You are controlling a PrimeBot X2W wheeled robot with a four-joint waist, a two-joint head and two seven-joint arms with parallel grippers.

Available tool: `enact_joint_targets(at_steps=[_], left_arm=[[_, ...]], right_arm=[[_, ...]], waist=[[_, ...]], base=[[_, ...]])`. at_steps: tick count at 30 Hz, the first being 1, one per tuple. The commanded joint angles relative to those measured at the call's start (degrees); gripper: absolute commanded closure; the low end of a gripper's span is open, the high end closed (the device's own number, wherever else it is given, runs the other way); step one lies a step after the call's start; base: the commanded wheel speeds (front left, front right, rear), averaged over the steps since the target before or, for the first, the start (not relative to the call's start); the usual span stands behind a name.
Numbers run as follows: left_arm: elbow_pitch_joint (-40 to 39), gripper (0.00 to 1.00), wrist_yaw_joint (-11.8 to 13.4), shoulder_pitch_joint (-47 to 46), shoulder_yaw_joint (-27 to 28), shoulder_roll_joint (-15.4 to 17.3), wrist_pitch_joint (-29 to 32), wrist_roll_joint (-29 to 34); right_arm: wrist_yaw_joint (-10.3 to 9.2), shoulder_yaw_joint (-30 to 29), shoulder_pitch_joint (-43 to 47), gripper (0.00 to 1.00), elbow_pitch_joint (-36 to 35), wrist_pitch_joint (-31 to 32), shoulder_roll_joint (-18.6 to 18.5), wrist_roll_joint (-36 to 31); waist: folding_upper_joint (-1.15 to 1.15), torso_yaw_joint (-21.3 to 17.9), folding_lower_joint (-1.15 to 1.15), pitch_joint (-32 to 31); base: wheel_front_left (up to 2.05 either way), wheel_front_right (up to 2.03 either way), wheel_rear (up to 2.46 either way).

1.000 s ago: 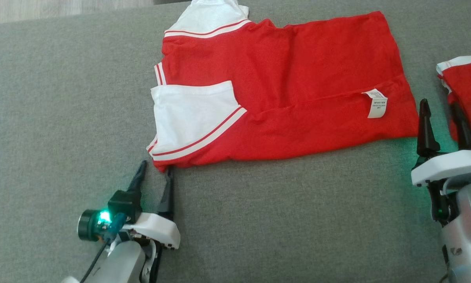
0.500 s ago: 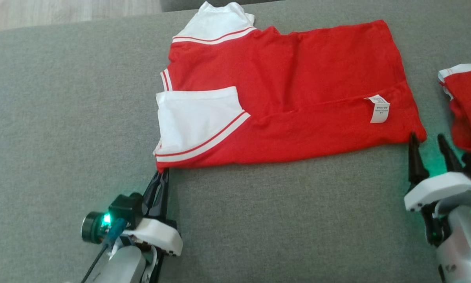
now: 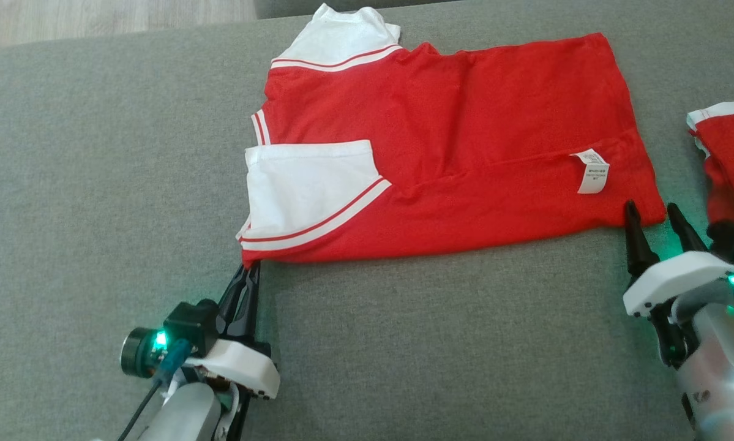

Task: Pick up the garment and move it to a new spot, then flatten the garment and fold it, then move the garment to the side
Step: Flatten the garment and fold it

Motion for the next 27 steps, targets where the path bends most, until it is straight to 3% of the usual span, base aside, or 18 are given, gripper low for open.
enact_joint_targets(at_steps=[1, 3, 4, 14, 27], left_arm=[[-1.79, 1.00, 0.34, -0.42, 1.61, 1.47, -0.08, -0.45], [-1.97, 1.00, 0.40, -0.47, 1.53, 1.61, 0.07, -0.50], [-2.07, 1.00, 0.43, -0.53, 1.49, 1.66, 0.14, -0.52], [-3.45, 1.00, 0.87, 0.65, 0.94, 2.32, 0.42, -0.78], [-12.10, 1.00, 2.99, 11.41, -0.15, 4.85, 1.92, -1.72]], right_arm=[[-0.04, 2.00, -1.29, 0.21, -0.51, -0.35, -1.42, 0.66], [-0.04, 3.16, -1.87, 0.79, 0.23, -0.28, -1.79, 1.54], [-0.04, 3.69, -2.10, 1.00, 0.67, -0.02, -1.87, 2.14], [-0.04, 7.91, -1.64, 1.00, 2.62, 0.87, -3.82, 7.95], [-0.04, 11.98, 8.17, 1.00, -4.23, -0.26, -9.70, 13.13]], waist=[[0.00, 0.03, 0.00, -0.04], [0.00, 0.13, 0.00, -0.11], [0.00, 0.19, 0.00, -0.15], [0.00, 0.97, 0.00, -0.87], [0.00, 2.01, 0.00, -3.50]], base=[[0.00, 0.00, 0.00], [0.00, 0.00, 0.00], [0.00, 0.00, 0.00], [0.00, 0.00, 0.00], [0.00, 0.00, 0.00]])
